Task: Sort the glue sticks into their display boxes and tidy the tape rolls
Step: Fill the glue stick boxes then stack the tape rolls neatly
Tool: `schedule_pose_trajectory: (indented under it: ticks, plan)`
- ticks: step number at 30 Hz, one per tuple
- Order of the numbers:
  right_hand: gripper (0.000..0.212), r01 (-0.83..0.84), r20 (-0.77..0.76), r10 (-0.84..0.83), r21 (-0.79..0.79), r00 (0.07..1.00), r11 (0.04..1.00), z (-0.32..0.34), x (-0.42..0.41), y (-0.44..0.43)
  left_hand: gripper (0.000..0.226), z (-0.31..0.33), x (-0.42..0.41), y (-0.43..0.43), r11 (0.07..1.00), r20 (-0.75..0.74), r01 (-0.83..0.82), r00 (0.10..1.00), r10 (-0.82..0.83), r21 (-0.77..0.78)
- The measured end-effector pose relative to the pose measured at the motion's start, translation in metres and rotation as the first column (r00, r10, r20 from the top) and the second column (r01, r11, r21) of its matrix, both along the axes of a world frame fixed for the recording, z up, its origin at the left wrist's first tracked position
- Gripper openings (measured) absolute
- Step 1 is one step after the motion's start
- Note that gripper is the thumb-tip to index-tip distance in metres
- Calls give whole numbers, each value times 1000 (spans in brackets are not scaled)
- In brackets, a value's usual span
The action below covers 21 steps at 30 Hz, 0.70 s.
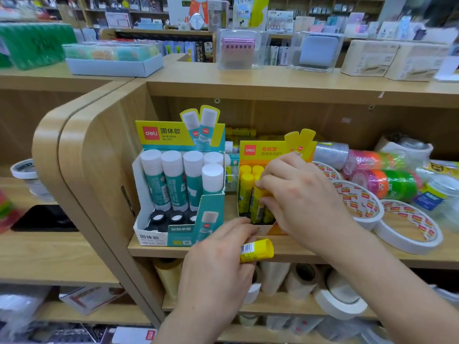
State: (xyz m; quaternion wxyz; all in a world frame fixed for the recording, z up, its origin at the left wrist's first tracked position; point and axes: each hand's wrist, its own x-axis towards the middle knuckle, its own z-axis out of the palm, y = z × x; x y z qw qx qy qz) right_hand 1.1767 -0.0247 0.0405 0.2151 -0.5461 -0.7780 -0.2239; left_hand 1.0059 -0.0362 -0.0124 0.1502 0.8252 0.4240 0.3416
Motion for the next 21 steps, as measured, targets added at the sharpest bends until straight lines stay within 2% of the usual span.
schedule_pose_trajectory:
  ticks: [4, 8, 11, 13, 15, 17, 19, 21]
  plan:
    - [19, -15, -38, 14, -9, 999, 1000, -4, 7, -5, 37, 7, 0, -3, 997, 69, 19, 998, -14, -70]
    - [30, -24, -128, 17, -59, 992, 998, -9, 12, -7, 39, 17, 3, -9, 943, 225, 143, 972, -76, -301]
    - [34, -63, -293, 50, -33, 955, 997, -5, 13, -14, 33, 22, 4, -11, 904, 342, 206, 937, -72, -375]
    - [29, -131, -511, 113, 1, 852, 991, 4, 12, -29, 32, 24, 5, -11, 886, 364, 228, 928, -73, -403]
    - [25, -264, -687, 165, -41, 708, 964, 10, 7, -46, 30, 26, 6, -11, 889, 354, 245, 930, -102, -386]
    - [23, -370, -762, 149, -127, 630, 920, 9, 2, -53, 26, 28, 7, -13, 901, 341, 261, 930, -137, -348]
    - [20, -361, -776, 127, -136, 618, 923, -1, 0, -53, 28, 29, 8, -13, 898, 352, 285, 922, -161, -336]
    - [20, -334, -841, 95, -106, 532, 937, -7, 3, -53, 32, 32, 8, -14, 902, 407, 293, 901, -149, -318]
